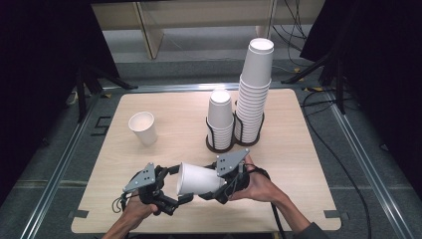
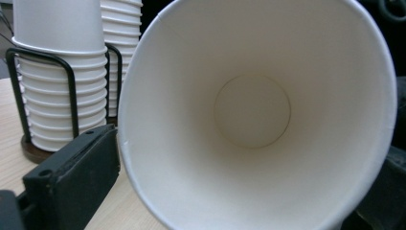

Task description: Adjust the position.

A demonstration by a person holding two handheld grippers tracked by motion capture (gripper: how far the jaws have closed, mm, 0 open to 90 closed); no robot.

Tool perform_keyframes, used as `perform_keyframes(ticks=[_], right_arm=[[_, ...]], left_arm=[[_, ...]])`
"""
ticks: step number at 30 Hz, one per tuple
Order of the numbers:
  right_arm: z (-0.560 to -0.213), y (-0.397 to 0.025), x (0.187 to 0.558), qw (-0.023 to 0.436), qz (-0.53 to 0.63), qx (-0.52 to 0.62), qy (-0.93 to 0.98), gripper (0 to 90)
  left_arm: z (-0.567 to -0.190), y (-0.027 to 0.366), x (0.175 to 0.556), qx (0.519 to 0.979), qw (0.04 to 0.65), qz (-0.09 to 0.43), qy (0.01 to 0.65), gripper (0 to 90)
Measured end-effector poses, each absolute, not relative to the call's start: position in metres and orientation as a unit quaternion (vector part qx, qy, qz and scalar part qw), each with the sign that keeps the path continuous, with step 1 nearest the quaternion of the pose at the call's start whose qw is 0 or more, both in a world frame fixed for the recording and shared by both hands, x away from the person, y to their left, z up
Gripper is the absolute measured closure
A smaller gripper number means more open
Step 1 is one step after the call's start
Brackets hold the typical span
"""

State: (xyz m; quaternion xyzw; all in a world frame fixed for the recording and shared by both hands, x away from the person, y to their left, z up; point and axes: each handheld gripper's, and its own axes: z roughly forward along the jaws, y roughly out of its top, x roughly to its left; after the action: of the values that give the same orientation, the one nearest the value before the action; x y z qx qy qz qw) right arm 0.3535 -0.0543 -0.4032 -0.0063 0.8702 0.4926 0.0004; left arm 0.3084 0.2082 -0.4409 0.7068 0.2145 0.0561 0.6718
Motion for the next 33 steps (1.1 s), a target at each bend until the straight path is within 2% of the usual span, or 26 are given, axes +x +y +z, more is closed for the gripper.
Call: perform_keyframes(ticks=[6,7,21,28,33], right_arm=[[-0.406,-0.052,0.353,-0.007,0.493,-0.006,0.870,23.9],[-0.407,-0.052,0.353,-0.007,0.494,-0.007,0.869,23.9],[-0.414,-0.051,0.355,-0.022,0.492,0.000,0.870,23.0],[-0.419,-0.050,0.356,-0.026,0.480,0.018,0.877,18.1],[-0.419,-0.055,0.358,-0.013,0.465,0.028,0.885,15.7]], left_arm=[[-0.442,0.204,0.308,0.697,0.685,0.047,0.208,3.2],[-0.441,0.206,0.307,0.708,0.673,0.054,0.209,3.8],[-0.437,0.208,0.305,0.705,0.679,0.067,0.194,12.1],[-0.435,0.211,0.305,0.709,0.673,0.075,0.196,13.8],[-0.434,0.215,0.307,0.719,0.657,0.092,0.208,13.7]])
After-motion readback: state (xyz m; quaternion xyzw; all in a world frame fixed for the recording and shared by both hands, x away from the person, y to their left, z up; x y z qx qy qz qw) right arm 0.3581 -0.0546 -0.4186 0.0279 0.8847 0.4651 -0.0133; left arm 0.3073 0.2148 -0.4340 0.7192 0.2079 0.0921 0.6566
